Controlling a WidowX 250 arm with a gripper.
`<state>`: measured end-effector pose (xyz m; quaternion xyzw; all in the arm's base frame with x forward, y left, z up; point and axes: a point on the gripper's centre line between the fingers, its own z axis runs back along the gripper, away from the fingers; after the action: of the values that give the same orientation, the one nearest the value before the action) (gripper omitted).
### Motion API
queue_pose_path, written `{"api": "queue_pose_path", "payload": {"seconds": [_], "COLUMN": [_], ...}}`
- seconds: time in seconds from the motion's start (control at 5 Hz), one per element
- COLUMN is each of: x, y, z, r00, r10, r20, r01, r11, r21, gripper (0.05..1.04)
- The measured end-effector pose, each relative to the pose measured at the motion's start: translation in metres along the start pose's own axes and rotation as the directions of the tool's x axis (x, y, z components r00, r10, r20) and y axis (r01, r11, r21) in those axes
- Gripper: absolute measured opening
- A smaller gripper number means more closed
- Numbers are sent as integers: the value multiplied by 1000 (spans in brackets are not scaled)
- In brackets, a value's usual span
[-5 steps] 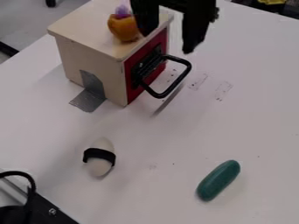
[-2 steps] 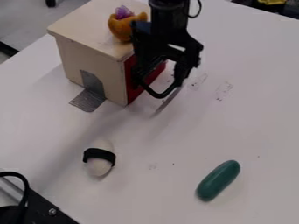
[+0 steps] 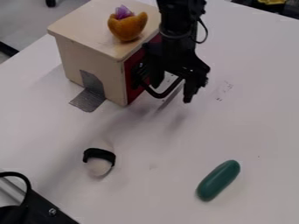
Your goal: Opened the drawer
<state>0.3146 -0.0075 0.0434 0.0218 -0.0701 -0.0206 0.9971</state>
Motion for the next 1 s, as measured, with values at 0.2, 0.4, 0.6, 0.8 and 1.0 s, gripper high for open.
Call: {"api": "queue_pose_path", "payload": {"seconds": [0.2,0.4,0.6,0.8,1.0], "x": [4,6,7,10,9], "y": [-5,-6,-3,2,1], "z": [-10,-22,-35,-38,-37], "r00": [999,999,999,999,999], "r10": [-28,-38,-44,-40,-42], "r20": [22,29,-8,-19,-25], "r01": [27,36,44,43,45], "r11": [999,998,993,989,989], "r21": [23,57,106,139,142], "gripper": [1000,1000,954,681,389]}}
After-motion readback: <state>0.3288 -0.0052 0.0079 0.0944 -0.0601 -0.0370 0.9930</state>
